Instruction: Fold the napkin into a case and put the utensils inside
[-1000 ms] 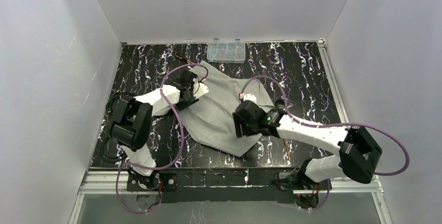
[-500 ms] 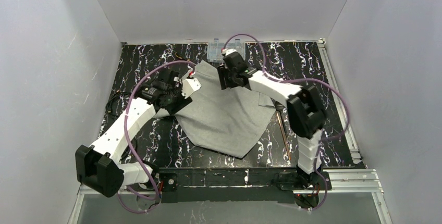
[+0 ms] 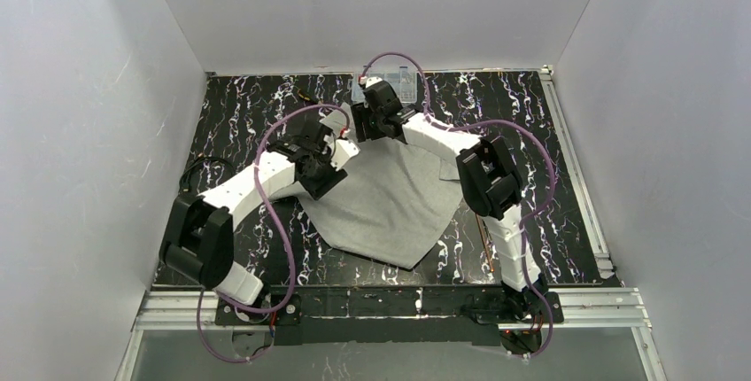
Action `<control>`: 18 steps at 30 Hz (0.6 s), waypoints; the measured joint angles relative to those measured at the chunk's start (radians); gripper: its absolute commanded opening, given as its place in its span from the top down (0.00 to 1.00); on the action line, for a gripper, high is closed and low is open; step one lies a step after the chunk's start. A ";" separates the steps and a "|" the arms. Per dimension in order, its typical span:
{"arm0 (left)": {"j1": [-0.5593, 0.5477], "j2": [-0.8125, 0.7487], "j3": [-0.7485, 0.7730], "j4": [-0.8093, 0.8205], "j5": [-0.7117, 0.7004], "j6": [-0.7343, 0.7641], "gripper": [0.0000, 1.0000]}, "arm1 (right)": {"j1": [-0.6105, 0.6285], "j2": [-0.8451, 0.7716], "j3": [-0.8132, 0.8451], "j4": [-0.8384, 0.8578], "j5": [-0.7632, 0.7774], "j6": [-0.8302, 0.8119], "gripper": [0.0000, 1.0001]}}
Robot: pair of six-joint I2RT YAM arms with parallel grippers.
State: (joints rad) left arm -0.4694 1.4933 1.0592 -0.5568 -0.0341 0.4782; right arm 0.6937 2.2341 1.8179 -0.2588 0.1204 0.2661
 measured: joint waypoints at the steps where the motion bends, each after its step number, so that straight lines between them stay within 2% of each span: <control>1: -0.002 0.019 -0.006 0.010 0.000 0.002 0.49 | -0.003 0.000 0.000 0.003 0.000 0.002 0.35; 5: -0.006 0.068 -0.029 0.033 0.000 0.028 0.53 | -0.017 0.009 -0.017 0.011 0.003 0.013 0.37; 9: -0.006 0.093 -0.058 0.047 -0.003 0.052 0.53 | -0.029 0.001 -0.158 0.081 0.029 0.014 0.37; 18: -0.004 0.089 -0.154 0.052 -0.039 0.152 0.55 | -0.054 -0.112 -0.330 0.125 0.038 0.019 0.39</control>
State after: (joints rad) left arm -0.4732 1.5822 0.9051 -0.5045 -0.0731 0.6300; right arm 0.6399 2.1220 1.4876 -0.1337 0.1585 0.2852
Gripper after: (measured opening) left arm 0.457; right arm 0.620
